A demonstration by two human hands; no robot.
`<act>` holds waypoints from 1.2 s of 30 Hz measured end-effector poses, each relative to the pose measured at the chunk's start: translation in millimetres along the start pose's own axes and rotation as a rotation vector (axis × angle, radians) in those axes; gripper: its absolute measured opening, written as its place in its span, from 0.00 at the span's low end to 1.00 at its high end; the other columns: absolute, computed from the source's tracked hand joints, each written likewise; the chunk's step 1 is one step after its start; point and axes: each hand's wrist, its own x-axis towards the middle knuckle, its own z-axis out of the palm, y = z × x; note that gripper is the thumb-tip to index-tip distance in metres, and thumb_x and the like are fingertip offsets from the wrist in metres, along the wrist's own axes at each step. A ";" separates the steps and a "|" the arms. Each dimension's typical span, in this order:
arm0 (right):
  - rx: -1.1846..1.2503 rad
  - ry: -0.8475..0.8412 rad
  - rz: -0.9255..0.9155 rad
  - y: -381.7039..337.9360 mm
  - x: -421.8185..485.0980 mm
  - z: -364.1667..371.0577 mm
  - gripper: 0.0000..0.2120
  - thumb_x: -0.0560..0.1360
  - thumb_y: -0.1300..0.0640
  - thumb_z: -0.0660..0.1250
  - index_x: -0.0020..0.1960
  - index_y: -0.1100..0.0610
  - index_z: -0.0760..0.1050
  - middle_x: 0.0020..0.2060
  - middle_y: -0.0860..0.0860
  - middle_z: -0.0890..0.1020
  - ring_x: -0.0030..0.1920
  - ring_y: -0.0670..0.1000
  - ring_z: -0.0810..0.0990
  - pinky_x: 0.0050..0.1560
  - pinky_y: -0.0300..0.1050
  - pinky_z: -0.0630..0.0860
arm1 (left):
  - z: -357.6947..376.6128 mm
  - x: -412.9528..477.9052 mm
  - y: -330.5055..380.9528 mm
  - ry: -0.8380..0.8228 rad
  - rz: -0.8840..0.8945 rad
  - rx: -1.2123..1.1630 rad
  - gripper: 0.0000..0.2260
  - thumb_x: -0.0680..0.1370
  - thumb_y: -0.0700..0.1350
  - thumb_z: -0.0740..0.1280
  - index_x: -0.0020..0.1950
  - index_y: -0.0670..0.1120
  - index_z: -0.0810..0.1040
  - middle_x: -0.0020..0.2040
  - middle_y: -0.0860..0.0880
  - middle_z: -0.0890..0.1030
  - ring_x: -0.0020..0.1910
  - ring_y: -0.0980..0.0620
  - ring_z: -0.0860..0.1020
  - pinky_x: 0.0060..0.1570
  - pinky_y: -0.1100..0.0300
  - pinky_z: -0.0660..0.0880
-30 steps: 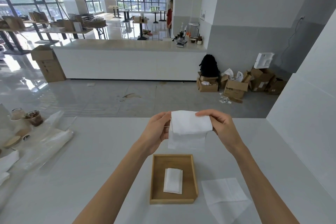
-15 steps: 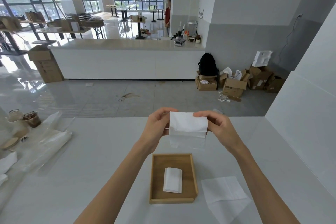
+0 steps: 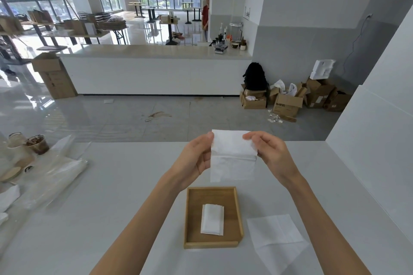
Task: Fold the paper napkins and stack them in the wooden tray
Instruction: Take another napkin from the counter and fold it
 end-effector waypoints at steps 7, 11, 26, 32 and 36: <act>0.085 -0.014 0.087 0.9 0.6 5.4 0.25 0.77 0.61 0.69 0.70 0.46 0.69 0.55 0.49 0.85 0.55 0.49 0.84 0.53 0.44 0.82 | -2.2 5.0 -5.6 0.060 0.119 0.101 0.14 0.80 0.36 0.67 0.66 0.41 0.77 0.59 0.37 0.83 0.55 0.38 0.79 0.58 0.42 0.72; 0.053 -0.069 0.188 3.5 0.2 4.6 0.25 0.77 0.62 0.69 0.71 0.50 0.69 0.55 0.52 0.86 0.56 0.55 0.84 0.51 0.44 0.81 | -0.7 4.2 0.2 0.042 0.160 0.122 0.14 0.80 0.35 0.67 0.66 0.40 0.76 0.58 0.39 0.84 0.53 0.42 0.83 0.54 0.49 0.79; -0.125 0.078 0.013 -5.5 -7.8 -1.2 0.22 0.75 0.77 0.58 0.46 0.55 0.83 0.46 0.44 0.83 0.46 0.44 0.81 0.37 0.41 0.80 | 11.9 4.8 -9.4 0.090 0.083 0.098 0.10 0.83 0.38 0.62 0.60 0.43 0.81 0.52 0.41 0.85 0.47 0.46 0.83 0.45 0.55 0.82; -0.250 0.061 -0.074 -12.5 -12.9 -6.4 0.24 0.71 0.81 0.59 0.50 0.58 0.83 0.49 0.46 0.83 0.47 0.35 0.80 0.36 0.34 0.78 | 19.0 -4.2 -12.5 -0.077 0.095 0.124 0.24 0.81 0.33 0.64 0.74 0.50 0.69 0.64 0.41 0.81 0.58 0.41 0.82 0.55 0.38 0.80; -0.229 0.064 -0.069 -15.1 -17.4 -7.3 0.26 0.72 0.81 0.59 0.52 0.55 0.83 0.48 0.44 0.84 0.45 0.38 0.81 0.33 0.41 0.80 | 20.0 -9.2 -10.8 -0.075 0.196 0.267 0.24 0.81 0.33 0.65 0.73 0.52 0.71 0.67 0.47 0.79 0.61 0.46 0.81 0.53 0.44 0.82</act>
